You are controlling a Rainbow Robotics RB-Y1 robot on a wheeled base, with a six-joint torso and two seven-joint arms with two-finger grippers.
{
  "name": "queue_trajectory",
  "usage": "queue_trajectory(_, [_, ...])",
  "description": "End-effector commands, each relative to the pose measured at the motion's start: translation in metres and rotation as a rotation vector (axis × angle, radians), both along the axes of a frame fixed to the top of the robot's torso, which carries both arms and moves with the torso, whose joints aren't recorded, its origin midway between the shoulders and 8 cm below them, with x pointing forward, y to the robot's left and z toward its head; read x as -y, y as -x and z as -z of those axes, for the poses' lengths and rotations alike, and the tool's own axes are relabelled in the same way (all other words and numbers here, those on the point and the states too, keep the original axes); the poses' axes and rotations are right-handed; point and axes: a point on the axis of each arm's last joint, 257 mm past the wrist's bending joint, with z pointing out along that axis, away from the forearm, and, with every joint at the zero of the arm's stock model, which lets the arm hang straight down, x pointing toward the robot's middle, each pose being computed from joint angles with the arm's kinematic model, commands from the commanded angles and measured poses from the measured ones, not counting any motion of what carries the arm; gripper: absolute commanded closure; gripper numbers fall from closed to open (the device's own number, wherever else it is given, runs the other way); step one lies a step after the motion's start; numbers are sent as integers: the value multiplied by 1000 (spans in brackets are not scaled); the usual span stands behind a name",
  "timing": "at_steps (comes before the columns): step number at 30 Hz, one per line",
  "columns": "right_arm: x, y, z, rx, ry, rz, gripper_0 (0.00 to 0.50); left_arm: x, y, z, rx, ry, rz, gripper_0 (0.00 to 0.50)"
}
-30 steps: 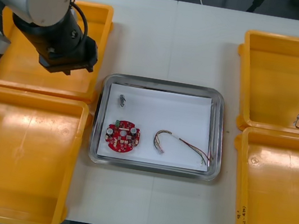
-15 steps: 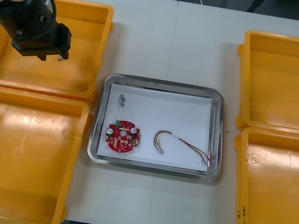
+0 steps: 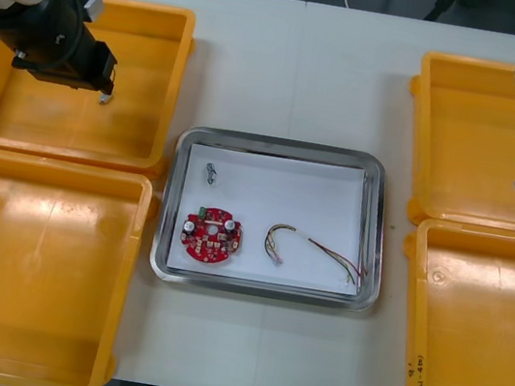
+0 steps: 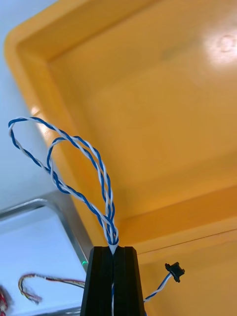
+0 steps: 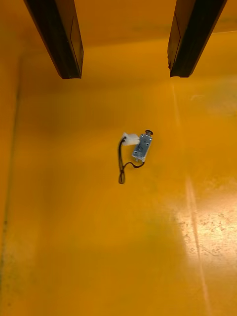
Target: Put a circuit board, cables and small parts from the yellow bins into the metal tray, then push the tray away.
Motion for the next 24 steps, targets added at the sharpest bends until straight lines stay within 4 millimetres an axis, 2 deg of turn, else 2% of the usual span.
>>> queue_trajectory(1, [-34, 20, 10, 9, 117, -140, 500, -25, -24, -45, 92, -64, 40, 0])
queue_trajectory(5, [-65, 34, 23, 23, 255, -324, 500, -32, -32, -39, 95, -93, 76, 0])
queue_trajectory(7, [-74, 38, 27, 24, 299, -383, 500, -32, -36, -35, 94, -106, 84, 0])
queue_trajectory(15, [-108, 60, 57, -8, 457, -645, 500, -16, -56, -18, 120, -130, 111, 0])
queue_trajectory(24, [-162, 59, 72, 42, 571, -908, 500, -2, -62, 2, 122, -146, 137, 0])
